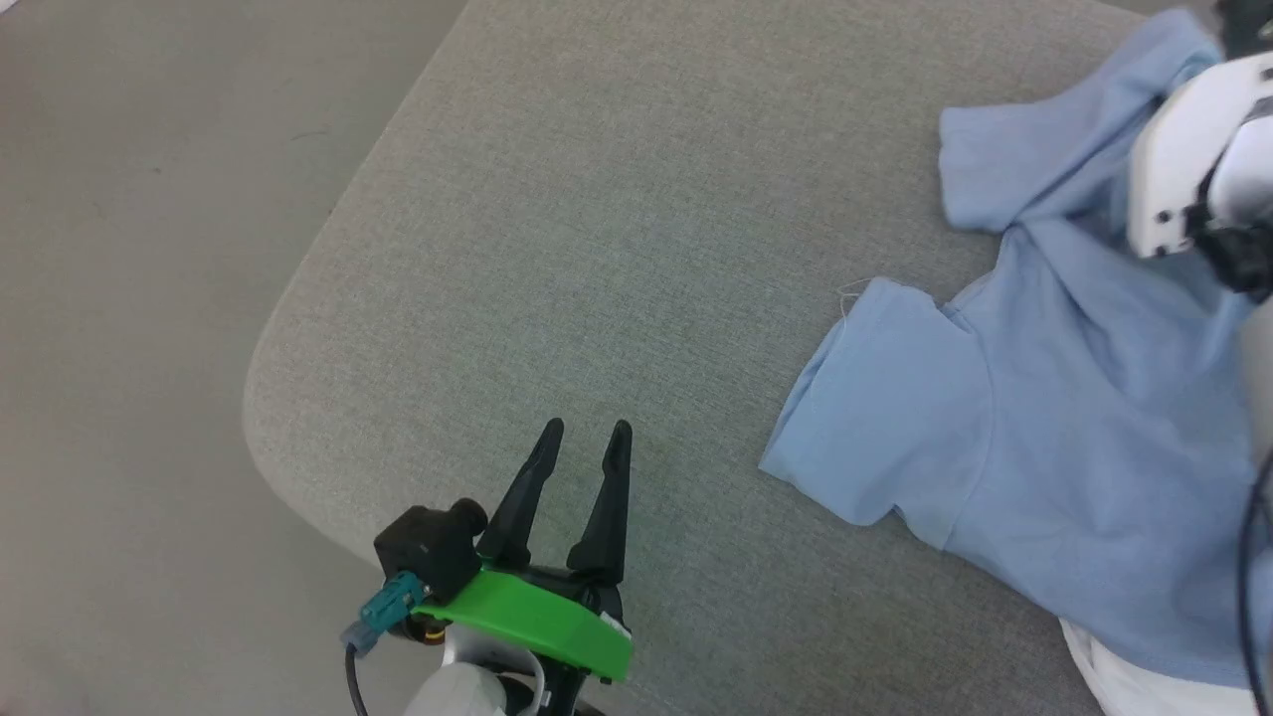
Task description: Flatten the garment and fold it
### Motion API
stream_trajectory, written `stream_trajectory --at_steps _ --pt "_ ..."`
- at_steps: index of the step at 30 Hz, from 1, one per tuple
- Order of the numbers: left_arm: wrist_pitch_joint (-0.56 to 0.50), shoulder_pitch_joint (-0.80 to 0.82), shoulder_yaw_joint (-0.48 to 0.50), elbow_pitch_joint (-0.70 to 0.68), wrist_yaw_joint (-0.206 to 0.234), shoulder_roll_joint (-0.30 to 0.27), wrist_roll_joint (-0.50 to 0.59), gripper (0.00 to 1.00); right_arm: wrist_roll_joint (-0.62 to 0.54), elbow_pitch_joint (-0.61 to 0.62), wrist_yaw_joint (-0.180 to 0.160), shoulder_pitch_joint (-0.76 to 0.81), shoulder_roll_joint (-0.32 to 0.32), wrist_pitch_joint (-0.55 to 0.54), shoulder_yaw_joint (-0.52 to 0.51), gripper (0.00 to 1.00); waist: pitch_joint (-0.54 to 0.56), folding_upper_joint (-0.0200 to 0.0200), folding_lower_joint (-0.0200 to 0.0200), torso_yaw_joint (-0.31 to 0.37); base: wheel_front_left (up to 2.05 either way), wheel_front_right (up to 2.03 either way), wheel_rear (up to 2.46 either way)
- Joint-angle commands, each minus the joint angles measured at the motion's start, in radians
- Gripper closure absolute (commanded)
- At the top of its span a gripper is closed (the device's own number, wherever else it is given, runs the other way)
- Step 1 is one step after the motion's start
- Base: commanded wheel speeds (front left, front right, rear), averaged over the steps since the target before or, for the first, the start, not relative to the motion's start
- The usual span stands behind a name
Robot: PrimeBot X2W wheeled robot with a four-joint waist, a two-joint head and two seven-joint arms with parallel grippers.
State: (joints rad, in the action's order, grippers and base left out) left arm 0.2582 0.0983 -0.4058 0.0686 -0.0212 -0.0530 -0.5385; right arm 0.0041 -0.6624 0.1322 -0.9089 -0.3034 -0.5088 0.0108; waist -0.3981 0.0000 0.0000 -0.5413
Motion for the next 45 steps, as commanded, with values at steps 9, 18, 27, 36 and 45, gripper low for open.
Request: stream_trajectory --at_steps 9,18,27,36,45 --pt "0.004 0.010 0.028 0.002 0.001 0.003 0.015 0.00 0.071 -0.049 -0.002 -0.071 0.081 0.026 0.042 0.00 0.040 0.0000 0.0000 0.087 0.00 0.00 0.00" --pt "0.004 -0.018 0.089 0.001 -0.004 0.003 0.087 0.00 0.251 0.236 -0.002 0.107 0.068 0.114 0.037 0.00 0.153 0.0000 0.0000 0.226 0.00 0.00 0.00" --pt "0.004 -0.068 0.138 -0.020 -0.007 -0.014 0.134 0.00 0.215 0.692 -0.002 0.554 0.168 0.253 -0.132 0.00 0.203 0.0000 0.0000 0.339 0.00 0.00 0.00" --pt "0.004 -0.134 0.165 -0.034 0.003 -0.029 0.146 0.00 0.220 0.844 -0.002 1.018 0.252 0.556 -0.255 0.00 0.236 0.0000 0.0000 0.403 0.00 0.00 0.00" --pt "0.001 -0.171 0.174 -0.047 0.017 -0.050 0.157 0.00 0.341 0.686 -0.002 1.127 0.253 0.733 -0.203 0.00 0.269 0.0000 0.0000 0.455 0.00 0.00 0.00"
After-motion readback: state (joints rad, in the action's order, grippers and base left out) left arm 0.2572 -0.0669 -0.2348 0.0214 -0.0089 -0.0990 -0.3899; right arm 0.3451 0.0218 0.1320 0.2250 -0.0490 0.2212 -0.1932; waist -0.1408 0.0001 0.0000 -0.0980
